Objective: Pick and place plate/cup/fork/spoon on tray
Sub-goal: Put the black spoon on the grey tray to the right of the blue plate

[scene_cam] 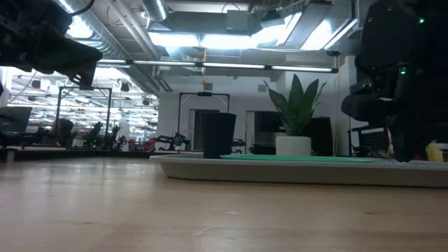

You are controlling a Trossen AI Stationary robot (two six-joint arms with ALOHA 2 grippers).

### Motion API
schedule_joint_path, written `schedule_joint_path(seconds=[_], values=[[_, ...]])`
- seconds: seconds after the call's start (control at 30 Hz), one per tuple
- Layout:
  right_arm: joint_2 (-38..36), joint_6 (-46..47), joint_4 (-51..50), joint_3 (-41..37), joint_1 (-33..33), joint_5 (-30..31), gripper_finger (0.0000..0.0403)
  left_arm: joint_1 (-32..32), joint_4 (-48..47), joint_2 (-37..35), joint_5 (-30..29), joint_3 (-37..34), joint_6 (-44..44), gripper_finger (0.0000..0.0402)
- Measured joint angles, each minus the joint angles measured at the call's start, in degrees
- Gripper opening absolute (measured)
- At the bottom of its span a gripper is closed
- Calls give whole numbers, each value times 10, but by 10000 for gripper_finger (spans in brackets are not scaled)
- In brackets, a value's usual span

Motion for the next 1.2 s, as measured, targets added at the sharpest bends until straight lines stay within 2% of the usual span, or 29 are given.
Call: schedule_joint_path(seconds=[0.5, 0.77, 1.03, 1.2], values=[[0, 8, 26, 0, -9, -2, 43, 0, 0, 0, 0, 0, 0, 20], [0, -37, 44, 0, -9, 13, 44, 0, 0, 0, 0, 0, 0, 20], [1, -43, 117, -42, -9, 18, 44, 0, 0, 0, 0, 0, 0, 20], [1, -43, 118, -44, -9, 41, 44, 0, 0, 0, 0, 0, 0, 20]])
